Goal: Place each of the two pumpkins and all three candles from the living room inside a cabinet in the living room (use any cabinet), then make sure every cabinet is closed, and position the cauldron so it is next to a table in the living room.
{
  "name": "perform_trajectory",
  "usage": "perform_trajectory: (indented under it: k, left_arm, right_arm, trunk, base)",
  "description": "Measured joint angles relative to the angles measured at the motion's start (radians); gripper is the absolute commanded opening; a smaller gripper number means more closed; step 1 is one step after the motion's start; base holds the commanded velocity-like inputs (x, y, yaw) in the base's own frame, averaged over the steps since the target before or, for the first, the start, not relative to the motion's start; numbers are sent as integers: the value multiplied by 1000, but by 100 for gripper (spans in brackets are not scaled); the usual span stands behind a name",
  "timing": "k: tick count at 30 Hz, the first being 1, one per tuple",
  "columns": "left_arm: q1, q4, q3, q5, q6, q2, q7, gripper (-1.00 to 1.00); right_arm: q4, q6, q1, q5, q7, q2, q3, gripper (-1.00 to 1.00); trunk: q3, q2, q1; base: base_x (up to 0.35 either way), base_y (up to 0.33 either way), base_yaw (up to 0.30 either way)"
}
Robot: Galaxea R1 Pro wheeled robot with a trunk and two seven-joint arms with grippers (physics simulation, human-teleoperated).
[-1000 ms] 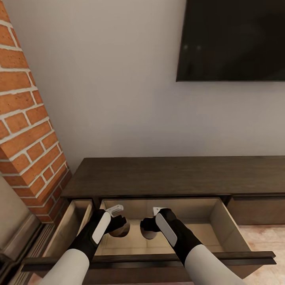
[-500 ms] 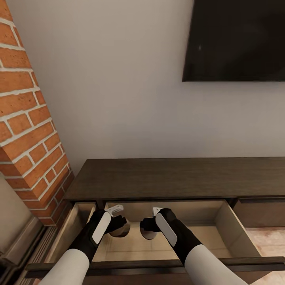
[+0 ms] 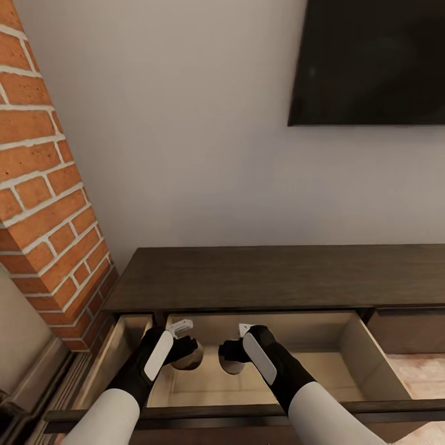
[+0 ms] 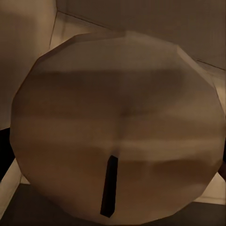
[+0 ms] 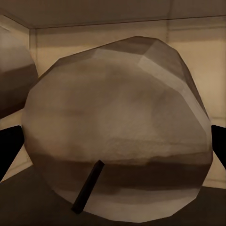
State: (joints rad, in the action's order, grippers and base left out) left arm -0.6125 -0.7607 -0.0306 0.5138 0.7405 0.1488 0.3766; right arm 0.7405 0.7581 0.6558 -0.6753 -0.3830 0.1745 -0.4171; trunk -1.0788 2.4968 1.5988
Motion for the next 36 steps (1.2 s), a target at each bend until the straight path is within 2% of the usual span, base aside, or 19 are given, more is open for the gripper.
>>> perform_trajectory:
  k: [20, 27, 36]
  left_arm:
    - [1, -6, 0, -2, 0, 0, 0, -100]
    - [0, -8, 0, 19, -5, 1, -4, -100]
    - [1, -8, 0, 25, -7, 0, -5, -100]
  right_arm:
    - [5, 3, 0, -4, 3, 0, 0, -100]
    - [5, 2, 0, -4, 5, 0, 1, -100]
    - [5, 2, 0, -4, 6, 0, 2, -100]
  trunk:
    - [-77, 7, 10]
    - [-104, 9, 13]
    - [-139, 11, 17]
  base:
    - [0, 0, 0]
    - [0, 0, 0]
    - [0, 0, 0]
